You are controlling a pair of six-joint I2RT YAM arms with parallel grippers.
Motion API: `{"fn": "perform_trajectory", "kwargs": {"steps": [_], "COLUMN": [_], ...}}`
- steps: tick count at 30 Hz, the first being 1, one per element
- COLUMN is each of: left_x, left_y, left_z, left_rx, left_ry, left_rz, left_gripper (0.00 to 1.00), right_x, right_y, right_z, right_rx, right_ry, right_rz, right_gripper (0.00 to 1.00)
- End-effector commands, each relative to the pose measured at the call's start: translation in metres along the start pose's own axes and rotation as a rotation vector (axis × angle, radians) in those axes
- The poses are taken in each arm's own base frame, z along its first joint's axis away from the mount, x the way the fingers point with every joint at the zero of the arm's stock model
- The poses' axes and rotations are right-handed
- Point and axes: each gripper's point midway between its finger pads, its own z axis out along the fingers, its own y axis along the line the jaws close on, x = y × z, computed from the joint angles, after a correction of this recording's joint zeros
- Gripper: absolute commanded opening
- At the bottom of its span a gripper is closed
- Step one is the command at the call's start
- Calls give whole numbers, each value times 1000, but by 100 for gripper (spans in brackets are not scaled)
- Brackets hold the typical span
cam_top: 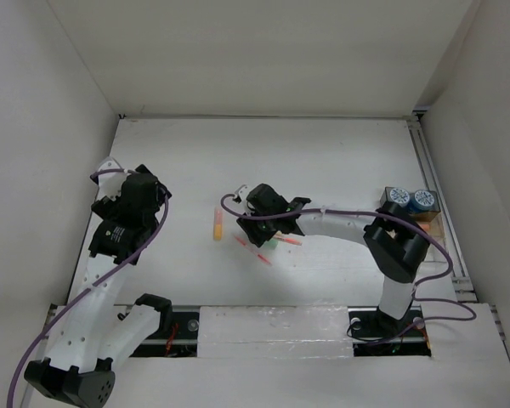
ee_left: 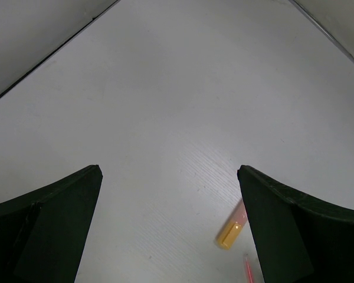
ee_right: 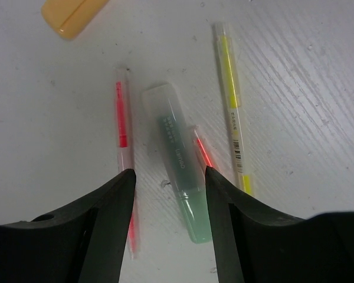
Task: Sort the stationery into containers
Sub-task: Grab a piece of stationery with the right arm
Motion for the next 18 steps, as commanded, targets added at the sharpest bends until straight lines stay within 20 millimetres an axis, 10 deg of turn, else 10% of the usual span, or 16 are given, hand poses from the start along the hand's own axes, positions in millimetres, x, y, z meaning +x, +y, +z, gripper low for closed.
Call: {"fn": "perform_trajectory", "kwargs": {"steps": [1, 18], "left_x": [-7, -8], "left_y": [-5, -10], "left_z": [0, 0], "left_rx": [20, 43], "left_ry": [-20, -19], "left_rz": [-7, -9], "left_gripper": [100, 100], "right_x": [-5, 12], "right_y": [3, -1], "right_z": [7, 30], "right_rx": [-6, 11], "right_ry": [-17, 50], "right_rz": [-9, -8], "right_gripper": [57, 43]}}
